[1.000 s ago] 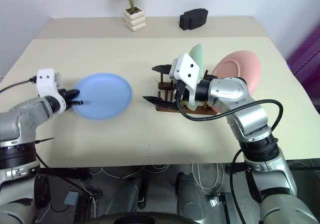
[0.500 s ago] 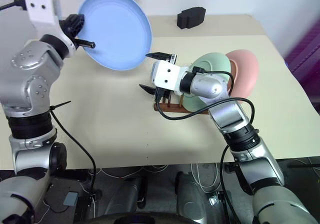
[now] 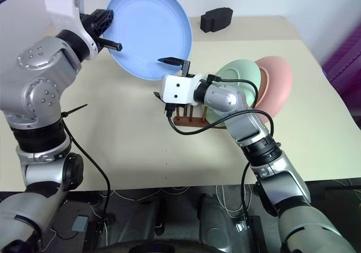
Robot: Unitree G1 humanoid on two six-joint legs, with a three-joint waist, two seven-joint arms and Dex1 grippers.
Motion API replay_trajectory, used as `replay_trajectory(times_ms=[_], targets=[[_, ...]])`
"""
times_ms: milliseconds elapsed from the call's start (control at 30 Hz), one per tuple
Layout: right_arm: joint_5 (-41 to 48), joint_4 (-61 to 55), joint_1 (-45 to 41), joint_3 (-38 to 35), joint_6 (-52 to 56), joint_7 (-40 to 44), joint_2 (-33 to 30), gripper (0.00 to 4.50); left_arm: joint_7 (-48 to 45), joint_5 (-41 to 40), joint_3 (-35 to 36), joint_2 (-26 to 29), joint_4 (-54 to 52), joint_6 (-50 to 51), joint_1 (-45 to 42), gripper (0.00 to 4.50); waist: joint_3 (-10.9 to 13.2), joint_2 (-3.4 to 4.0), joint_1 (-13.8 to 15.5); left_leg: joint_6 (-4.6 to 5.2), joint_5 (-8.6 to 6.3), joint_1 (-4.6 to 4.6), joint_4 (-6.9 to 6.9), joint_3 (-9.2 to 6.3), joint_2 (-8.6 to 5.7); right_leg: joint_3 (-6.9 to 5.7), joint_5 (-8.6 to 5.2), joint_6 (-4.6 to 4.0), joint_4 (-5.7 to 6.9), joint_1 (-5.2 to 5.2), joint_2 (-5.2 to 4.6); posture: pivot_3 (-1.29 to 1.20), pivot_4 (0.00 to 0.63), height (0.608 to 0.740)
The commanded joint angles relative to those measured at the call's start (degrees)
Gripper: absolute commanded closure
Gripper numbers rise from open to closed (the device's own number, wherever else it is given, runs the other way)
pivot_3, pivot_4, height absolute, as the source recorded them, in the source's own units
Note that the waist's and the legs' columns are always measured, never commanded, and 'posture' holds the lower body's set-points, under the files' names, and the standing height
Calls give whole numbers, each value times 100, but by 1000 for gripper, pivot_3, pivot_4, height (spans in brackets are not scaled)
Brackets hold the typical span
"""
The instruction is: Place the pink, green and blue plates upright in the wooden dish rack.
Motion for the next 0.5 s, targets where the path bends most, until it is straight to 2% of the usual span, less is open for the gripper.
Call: replay_trajectory(times_ms=[33, 233, 500], targets=[[-102, -38, -179, -76, -148, -62, 34, 1385, -33, -131, 114, -14, -286, 81, -207, 4500, 0, 0, -1, 0, 0, 0, 0, 0, 0, 0, 0, 0, 0, 0, 0, 0, 150, 736], [-294, 89, -177, -89, -303, -105, 14, 4476, -31, -255, 164, -27, -323, 206, -227, 4500, 0, 0, -4, -2, 1, 0, 0, -1, 0, 0, 0, 0, 0, 0, 0, 0, 150, 736], [-403, 130, -161, -132, -457, -134, 39, 4476, -28, -349, 291, -99, -308, 245, -181, 4500, 0, 0, -4, -5, 3, 1, -2, -1, 0, 0, 0, 0, 2, -1, 1, 0, 150, 736]])
